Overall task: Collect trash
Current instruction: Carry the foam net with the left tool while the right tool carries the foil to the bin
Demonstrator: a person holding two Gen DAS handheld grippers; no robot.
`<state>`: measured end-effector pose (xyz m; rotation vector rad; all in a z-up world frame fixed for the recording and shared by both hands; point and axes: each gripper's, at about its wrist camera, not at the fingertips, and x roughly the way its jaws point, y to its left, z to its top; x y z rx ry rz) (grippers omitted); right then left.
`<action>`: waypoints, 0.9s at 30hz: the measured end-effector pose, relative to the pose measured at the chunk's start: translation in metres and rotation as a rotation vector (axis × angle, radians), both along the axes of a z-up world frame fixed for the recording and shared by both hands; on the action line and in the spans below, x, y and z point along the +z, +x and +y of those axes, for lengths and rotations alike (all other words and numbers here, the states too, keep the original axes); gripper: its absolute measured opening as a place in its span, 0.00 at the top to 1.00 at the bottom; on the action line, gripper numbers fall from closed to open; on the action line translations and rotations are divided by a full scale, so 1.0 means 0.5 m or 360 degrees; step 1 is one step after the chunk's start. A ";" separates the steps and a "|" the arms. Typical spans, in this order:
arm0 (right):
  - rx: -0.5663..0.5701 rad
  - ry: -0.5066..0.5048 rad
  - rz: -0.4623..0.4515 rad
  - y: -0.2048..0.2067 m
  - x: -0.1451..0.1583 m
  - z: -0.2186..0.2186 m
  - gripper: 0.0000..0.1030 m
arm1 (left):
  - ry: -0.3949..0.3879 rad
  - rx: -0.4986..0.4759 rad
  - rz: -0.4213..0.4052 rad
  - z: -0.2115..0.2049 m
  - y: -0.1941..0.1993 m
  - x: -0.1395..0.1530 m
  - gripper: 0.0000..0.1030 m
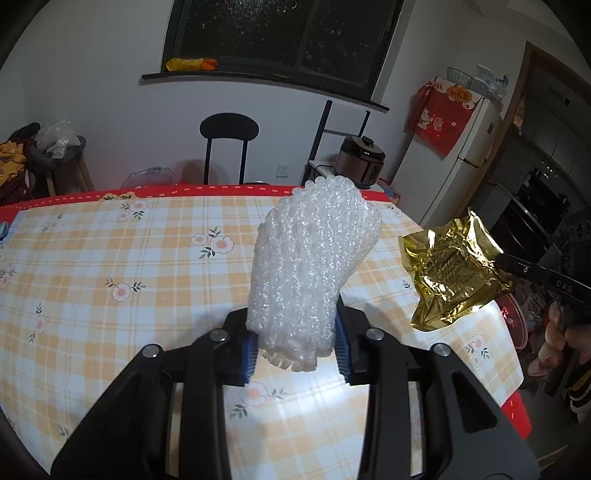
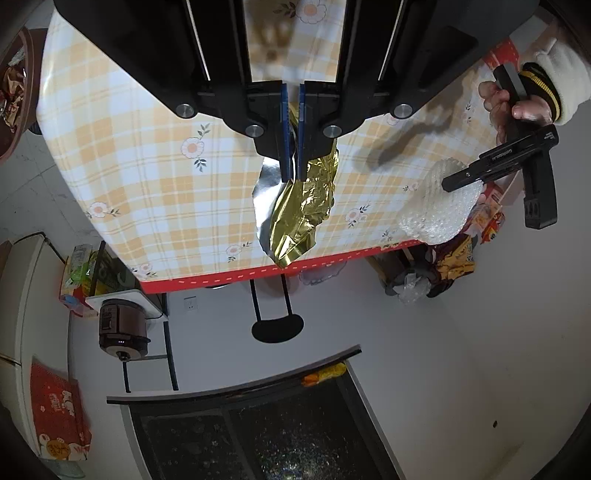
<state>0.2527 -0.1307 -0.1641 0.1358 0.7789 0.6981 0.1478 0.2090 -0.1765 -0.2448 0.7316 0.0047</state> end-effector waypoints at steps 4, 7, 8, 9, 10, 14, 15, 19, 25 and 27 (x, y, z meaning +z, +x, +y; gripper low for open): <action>0.0002 0.0043 -0.0066 -0.020 0.023 -0.065 0.95 | 0.0033 0.0012 -0.0052 -0.052 -0.033 0.044 0.65; -0.0033 0.0076 -0.0098 -0.025 0.037 -0.137 0.95 | 0.0076 0.0021 -0.0097 -0.112 -0.059 0.080 0.65; -0.0045 0.0082 -0.0105 -0.025 0.041 -0.162 0.95 | 0.0089 0.0030 -0.0113 -0.136 -0.068 0.092 0.65; -0.0058 0.0091 -0.0111 -0.026 0.046 -0.197 0.95 | 0.0099 0.0045 -0.0129 -0.162 -0.076 0.104 0.65; -0.0068 0.0096 -0.0112 -0.027 0.050 -0.225 0.95 | 0.0100 0.0056 -0.0138 -0.180 -0.082 0.112 0.65; -0.0116 0.0083 -0.0118 -0.030 0.065 -0.358 0.95 | 0.0052 0.0096 -0.0180 -0.286 -0.109 0.147 0.65; -0.0137 0.0074 -0.0119 -0.028 0.068 -0.401 0.95 | 0.0052 0.0100 -0.0187 -0.306 -0.113 0.151 0.65; -0.0229 0.0019 -0.0120 -0.016 0.065 -0.543 0.95 | -0.0001 0.0132 -0.0209 -0.412 -0.132 0.165 0.65; -0.0392 -0.0050 -0.0073 0.017 0.044 -0.715 0.95 | -0.0077 0.0156 -0.0223 -0.526 -0.149 0.163 0.65; -0.0428 -0.0075 -0.0049 0.028 0.033 -0.749 0.95 | -0.0076 0.0162 -0.0221 -0.557 -0.150 0.164 0.65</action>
